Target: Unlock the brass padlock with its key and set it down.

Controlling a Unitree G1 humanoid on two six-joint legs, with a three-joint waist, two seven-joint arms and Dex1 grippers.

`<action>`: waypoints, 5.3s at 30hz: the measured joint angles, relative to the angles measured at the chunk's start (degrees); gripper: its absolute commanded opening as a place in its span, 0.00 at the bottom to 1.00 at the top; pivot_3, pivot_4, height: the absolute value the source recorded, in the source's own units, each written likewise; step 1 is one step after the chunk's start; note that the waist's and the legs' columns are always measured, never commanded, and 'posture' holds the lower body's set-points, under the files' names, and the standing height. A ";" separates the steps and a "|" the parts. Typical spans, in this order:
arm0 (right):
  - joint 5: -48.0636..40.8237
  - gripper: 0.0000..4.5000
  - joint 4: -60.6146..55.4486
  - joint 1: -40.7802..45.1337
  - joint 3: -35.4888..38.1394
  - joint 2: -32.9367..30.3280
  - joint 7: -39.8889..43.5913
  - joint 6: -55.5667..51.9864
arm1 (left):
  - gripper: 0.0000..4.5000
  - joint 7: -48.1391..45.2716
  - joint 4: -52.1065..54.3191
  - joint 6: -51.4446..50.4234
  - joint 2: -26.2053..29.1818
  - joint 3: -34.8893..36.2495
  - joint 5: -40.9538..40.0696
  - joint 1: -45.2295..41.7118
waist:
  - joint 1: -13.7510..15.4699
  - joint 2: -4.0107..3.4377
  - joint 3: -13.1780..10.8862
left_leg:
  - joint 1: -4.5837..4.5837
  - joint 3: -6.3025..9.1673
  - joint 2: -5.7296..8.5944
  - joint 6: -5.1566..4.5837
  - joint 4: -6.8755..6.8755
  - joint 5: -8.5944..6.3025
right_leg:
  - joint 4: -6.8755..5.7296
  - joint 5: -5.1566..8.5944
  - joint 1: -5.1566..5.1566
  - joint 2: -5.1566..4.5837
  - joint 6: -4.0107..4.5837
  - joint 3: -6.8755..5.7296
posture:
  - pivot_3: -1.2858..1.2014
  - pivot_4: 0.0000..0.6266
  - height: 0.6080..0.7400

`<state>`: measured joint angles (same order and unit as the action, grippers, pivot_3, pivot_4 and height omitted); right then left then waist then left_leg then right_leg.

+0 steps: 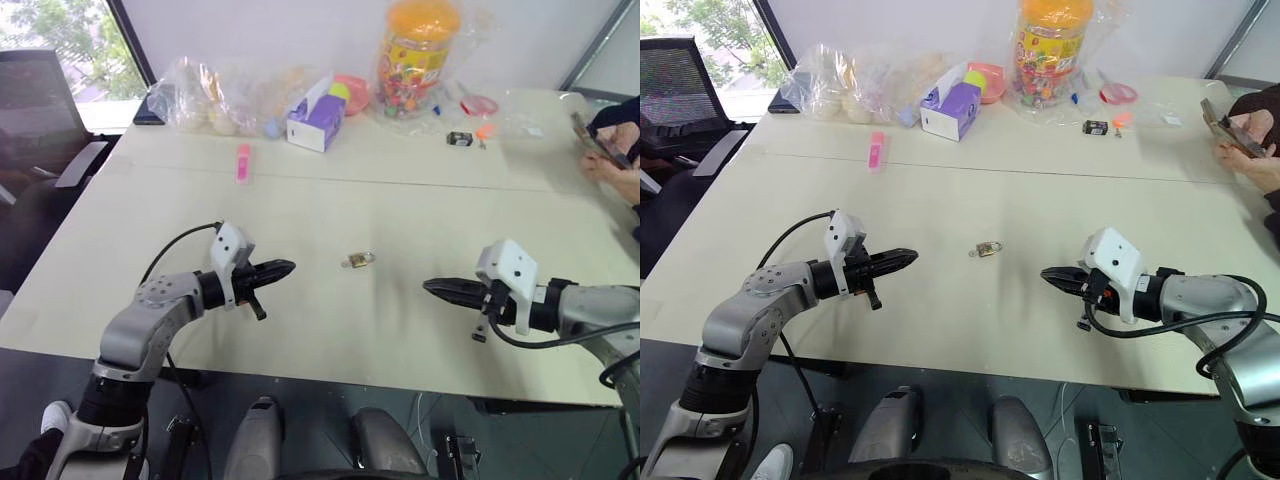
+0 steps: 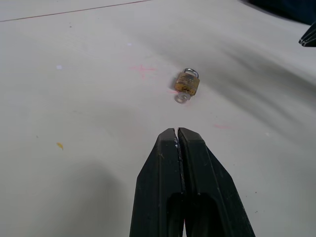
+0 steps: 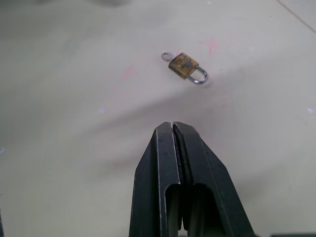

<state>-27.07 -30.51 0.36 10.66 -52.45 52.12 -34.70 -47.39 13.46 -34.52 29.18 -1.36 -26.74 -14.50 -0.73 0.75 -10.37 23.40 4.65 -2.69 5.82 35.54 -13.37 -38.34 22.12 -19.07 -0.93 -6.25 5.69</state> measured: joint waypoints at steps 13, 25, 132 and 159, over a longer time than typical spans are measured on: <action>0.14 0.00 0.98 1.65 -1.87 0.00 0.22 0.10 | 0.01 0.28 -0.04 0.16 0.09 0.01 0.47 -0.85 | -0.03 0.00 0.00 | 0.00 0.00 0.00 0.00 0.09 0.00 | -0.06 0.00 0.02 0.00 0.00 0.00 | 0.52 0.24 1.00; 1.51 0.00 3.15 4.94 -3.90 -0.01 2.10 0.68 | 0.01 0.31 0.01 0.06 0.27 0.06 0.40 -0.72 | -0.04 0.00 0.00 | 0.01 0.01 0.00 -0.01 0.12 0.00 | -0.07 0.00 0.02 0.01 0.00 0.00 | 0.52 0.24 1.00; 42.48 0.15 14.30 27.16 -21.03 11.55 -4.45 45.06 | 0.43 -18.91 -24.53 -6.24 -5.27 -4.34 -6.38 -29.62 | -0.34 -0.18 -0.27 | 0.13 0.02 -0.05 0.01 0.58 0.01 | -0.75 0.01 -0.29 0.10 -0.01 0.02 | 0.52 0.24 1.00; 42.44 0.15 12.82 27.07 -21.04 10.82 -4.40 44.67 | 0.01 -20.43 -24.53 -6.55 -5.74 -4.51 -6.37 -30.23 | -0.33 -0.17 -0.28 | 0.13 0.02 -0.05 0.01 0.57 0.01 | -0.75 0.01 -0.29 0.10 -0.01 0.02 | 0.52 0.24 1.00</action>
<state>15.37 -17.68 27.42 -10.37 -41.62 47.72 9.97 -67.82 -11.07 -41.08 23.44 -5.86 -33.10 -44.73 -1.07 0.57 -10.65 23.53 4.67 -2.73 5.83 36.12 -13.36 -39.10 22.14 -19.36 -0.82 -6.27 5.72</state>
